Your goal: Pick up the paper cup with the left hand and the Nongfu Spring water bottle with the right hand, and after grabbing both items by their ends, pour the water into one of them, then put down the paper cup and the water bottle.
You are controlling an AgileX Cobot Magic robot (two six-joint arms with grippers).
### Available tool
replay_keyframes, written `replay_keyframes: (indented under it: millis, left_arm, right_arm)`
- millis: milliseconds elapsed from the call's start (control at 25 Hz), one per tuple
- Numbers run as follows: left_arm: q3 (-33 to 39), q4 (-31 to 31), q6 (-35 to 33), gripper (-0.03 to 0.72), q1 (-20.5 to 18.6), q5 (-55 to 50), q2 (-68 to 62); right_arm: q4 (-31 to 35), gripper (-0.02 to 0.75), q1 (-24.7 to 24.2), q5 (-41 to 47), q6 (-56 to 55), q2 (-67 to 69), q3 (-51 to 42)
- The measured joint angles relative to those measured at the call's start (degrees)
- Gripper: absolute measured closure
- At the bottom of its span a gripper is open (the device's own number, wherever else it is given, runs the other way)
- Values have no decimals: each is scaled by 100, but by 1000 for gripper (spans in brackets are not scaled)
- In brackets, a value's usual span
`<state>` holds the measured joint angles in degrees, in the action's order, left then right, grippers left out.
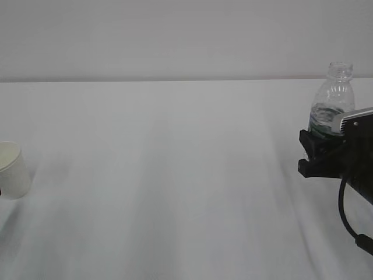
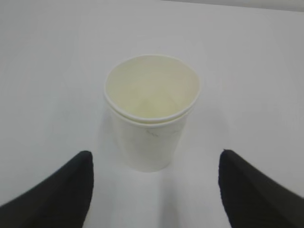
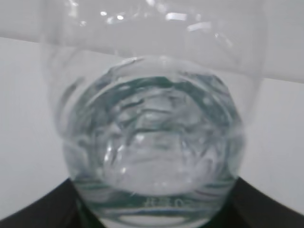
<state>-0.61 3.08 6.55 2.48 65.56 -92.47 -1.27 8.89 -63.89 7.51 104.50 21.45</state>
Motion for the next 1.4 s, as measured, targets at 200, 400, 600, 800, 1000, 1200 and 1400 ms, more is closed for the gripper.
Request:
replay_keyframes:
  millis: [200, 400, 600, 800, 1000, 1200, 1400]
  left_arm:
    - [0, 27, 0, 123, 0, 0, 0]
    - [-104, 60, -78, 114, 0, 10, -27]
    - [-361, 60, -127, 90, 0, 24, -517]
    - [-538, -82, -126, 88, 0, 24, -1055]
    - [-695, -184, -129, 88, 0, 24, -1134]
    - [-813, -131, -129, 88, 0, 41, -1169]
    - [-1017, -118, -138, 91, 0, 50, -1374]
  right_arm:
    - [-47, 339, 0, 0, 0, 0, 0]
    - [-49, 339, 0, 0, -9, 0, 0]
    - [-58, 339, 0, 0, -9, 0, 0]
    - [-58, 339, 0, 0, -9, 0, 0]
    - [-69, 339, 0, 0, -9, 0, 0]
    - [-69, 339, 0, 0, -9, 0, 0]
    - [-69, 339, 0, 0, -9, 0, 0]
